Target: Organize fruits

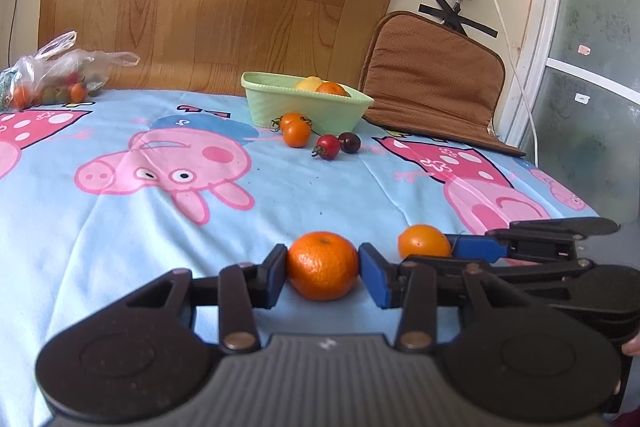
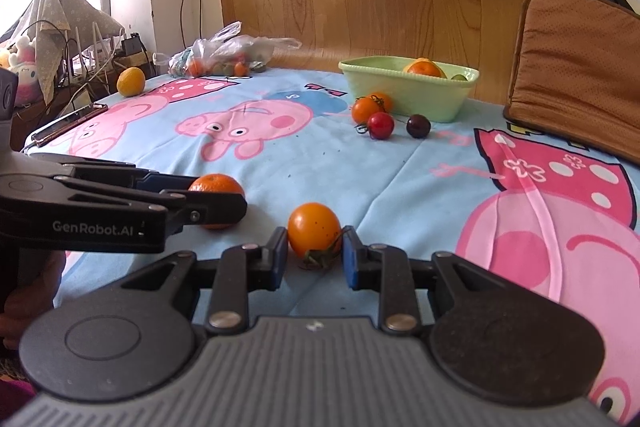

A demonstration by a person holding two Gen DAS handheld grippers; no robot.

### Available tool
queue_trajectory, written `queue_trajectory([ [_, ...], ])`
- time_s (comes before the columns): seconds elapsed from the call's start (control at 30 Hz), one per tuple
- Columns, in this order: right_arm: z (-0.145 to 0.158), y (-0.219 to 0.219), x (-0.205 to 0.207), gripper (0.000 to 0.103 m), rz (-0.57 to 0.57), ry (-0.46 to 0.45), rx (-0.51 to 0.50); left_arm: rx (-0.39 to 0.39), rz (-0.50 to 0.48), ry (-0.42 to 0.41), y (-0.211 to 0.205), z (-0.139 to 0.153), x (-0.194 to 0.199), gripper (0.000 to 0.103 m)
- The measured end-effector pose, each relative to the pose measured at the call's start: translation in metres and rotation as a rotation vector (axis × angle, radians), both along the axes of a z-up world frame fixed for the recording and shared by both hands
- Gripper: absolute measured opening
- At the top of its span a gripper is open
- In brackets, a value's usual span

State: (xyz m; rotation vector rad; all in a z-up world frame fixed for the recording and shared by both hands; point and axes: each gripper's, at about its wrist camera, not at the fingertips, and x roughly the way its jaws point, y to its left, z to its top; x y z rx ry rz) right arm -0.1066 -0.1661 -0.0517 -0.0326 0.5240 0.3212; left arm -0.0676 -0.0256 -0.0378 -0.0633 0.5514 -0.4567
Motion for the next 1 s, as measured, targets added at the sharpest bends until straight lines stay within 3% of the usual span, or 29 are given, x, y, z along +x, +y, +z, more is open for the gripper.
queue_trajectory([
  [0.77,0.001,-0.012,-0.002,0.031,0.014,0.005,0.086,0.015,0.010,0.004,-0.007,0.003,0.000,0.039],
  [1.0,0.016,-0.031,0.020,0.031,0.002,0.017,0.176,-0.015,0.004,-0.010,0.001,0.027,0.024,0.039],
])
